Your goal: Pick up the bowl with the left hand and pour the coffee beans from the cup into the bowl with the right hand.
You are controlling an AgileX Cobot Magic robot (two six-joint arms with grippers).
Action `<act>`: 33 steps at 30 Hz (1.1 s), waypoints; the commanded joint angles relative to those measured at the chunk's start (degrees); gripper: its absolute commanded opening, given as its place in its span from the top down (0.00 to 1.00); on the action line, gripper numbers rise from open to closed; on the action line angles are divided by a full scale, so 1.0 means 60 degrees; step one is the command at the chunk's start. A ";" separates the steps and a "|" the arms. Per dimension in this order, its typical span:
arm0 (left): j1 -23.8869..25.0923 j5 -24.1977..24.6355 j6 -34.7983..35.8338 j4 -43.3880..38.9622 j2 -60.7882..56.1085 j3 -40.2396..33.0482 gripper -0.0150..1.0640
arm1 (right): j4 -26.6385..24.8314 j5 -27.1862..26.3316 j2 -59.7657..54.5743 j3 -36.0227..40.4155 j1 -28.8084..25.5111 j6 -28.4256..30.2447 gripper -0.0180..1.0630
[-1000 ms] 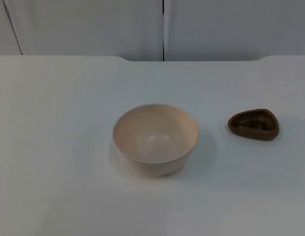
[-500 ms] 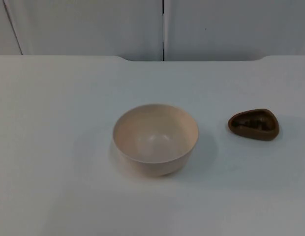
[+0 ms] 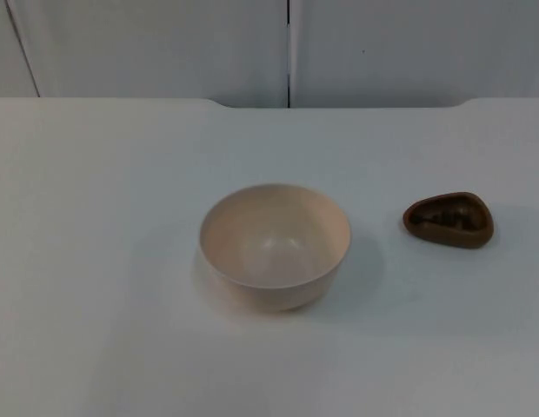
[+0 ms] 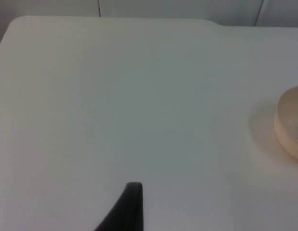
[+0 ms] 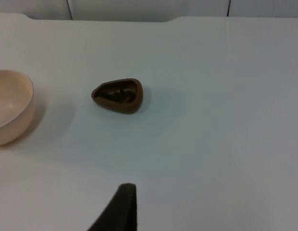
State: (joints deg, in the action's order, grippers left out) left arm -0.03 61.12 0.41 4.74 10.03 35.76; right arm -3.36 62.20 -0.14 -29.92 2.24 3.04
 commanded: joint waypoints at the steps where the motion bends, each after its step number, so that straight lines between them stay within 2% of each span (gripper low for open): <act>1: 0.0012 -0.0093 0.0079 0.0131 0.0357 0.0190 0.01 | 0.0011 -0.0061 0.0023 0.0067 -0.0068 0.0029 0.01; 6: 0.0012 -0.0115 0.0242 0.0131 0.1048 0.0383 0.01 | 0.0011 -0.0061 0.0023 0.0067 -0.0068 0.0029 0.01; 15: 0.0012 -0.0707 0.0224 0.0607 0.2182 0.0391 0.01 | 0.0011 -0.0061 0.0023 0.0067 -0.0068 0.0029 0.01; 25: 0.0012 -0.1232 -0.1080 0.1983 0.3797 0.1025 0.01 | 0.0011 -0.0061 0.0023 0.0067 -0.0068 0.0029 0.01; 33: 0.0012 -0.1422 -0.1708 0.2213 0.5065 0.1956 0.01 | 0.0011 -0.0061 0.0023 0.0067 -0.0068 0.0029 0.01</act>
State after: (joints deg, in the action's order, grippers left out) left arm 0.00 53.43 -9.05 17.22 39.44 46.56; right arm -3.36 62.20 -0.14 -29.92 2.24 3.04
